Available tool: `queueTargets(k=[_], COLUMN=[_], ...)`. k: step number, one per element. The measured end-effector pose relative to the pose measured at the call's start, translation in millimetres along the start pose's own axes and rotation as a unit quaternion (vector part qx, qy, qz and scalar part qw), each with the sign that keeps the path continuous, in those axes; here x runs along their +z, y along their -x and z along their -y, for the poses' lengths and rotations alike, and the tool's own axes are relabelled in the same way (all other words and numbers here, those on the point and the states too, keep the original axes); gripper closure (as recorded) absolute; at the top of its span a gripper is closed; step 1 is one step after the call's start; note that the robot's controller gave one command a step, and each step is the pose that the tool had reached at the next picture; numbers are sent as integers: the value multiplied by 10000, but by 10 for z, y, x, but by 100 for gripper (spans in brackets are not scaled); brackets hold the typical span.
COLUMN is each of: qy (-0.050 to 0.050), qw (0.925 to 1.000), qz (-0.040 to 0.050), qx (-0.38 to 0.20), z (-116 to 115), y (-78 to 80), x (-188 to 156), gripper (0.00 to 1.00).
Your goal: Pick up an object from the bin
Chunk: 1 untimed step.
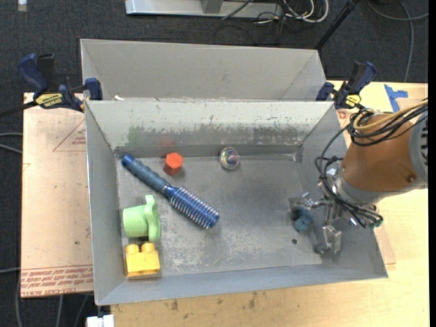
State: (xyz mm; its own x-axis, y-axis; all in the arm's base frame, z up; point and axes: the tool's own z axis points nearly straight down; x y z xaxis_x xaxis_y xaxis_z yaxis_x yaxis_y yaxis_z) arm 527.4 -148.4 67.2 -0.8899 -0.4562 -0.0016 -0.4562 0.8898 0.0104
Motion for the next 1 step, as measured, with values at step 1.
queueTargets(k=[1], qy=[-44], qw=[10000], qz=[3], qx=[-13], z=[29], y=[-10], x=[-29], gripper=[100])
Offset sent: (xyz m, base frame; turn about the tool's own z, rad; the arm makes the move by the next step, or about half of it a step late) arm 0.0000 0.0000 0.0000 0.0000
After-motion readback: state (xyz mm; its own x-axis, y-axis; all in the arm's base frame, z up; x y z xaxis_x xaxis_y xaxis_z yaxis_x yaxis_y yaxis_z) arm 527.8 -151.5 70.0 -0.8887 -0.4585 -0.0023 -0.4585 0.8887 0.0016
